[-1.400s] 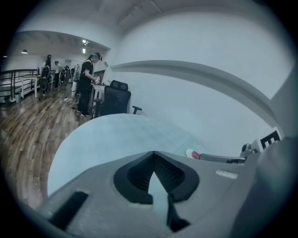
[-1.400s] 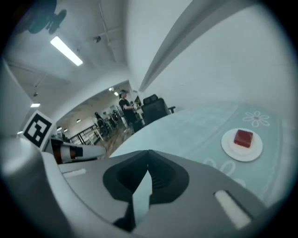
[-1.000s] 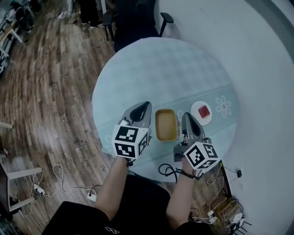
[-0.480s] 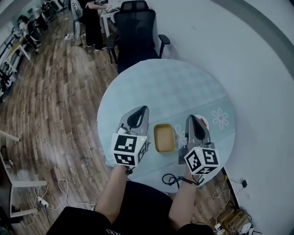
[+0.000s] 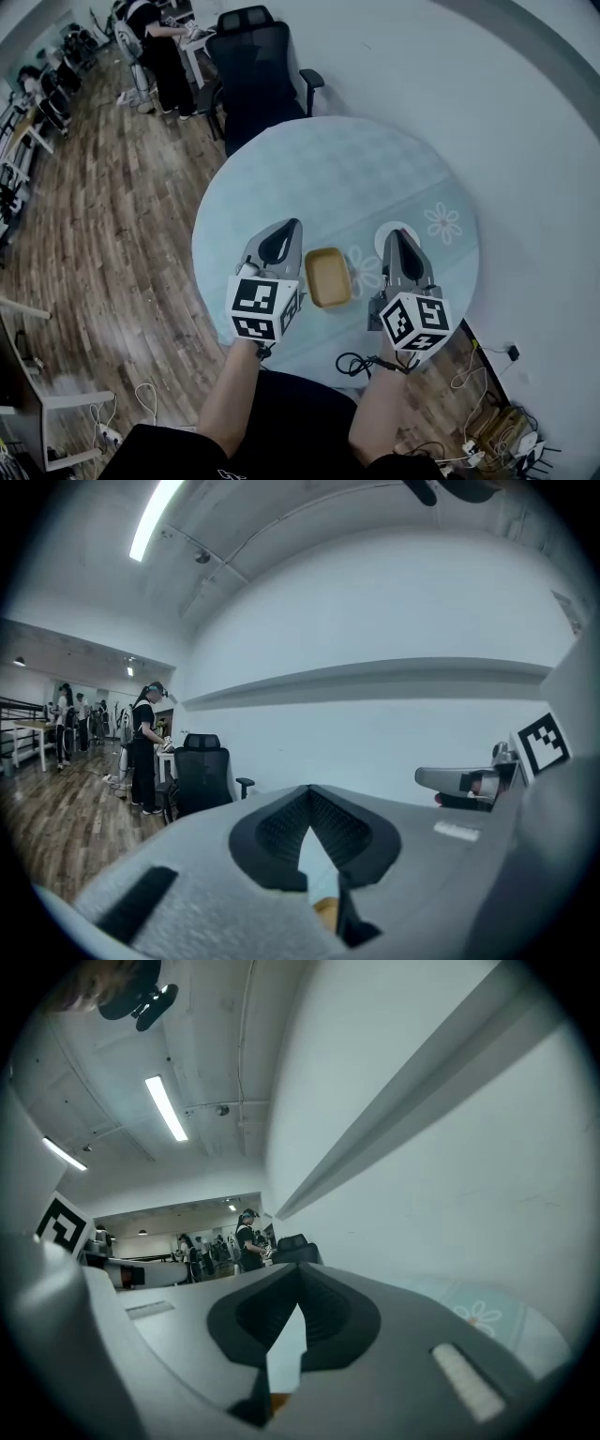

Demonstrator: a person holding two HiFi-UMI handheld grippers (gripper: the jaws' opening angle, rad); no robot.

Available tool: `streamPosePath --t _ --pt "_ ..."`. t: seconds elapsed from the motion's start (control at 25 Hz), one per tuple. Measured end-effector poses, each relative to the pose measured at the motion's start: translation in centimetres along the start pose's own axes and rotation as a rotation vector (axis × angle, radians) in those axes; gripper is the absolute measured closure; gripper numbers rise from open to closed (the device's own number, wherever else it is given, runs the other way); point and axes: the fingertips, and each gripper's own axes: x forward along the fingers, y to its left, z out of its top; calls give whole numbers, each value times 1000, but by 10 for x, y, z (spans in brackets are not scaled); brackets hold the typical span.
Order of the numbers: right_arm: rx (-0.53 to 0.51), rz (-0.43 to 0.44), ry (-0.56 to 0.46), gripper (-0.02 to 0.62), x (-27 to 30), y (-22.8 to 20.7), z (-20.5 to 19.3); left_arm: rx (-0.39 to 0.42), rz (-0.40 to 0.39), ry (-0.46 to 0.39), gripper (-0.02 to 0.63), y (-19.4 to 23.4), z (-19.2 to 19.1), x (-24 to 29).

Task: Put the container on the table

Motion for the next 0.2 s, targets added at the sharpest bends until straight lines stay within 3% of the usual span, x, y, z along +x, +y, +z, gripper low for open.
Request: streamPosePath --t 0.2 --pt "-1 -18 8 586 -2 -18 -2 4 -10 13 604 -11 -6 9"
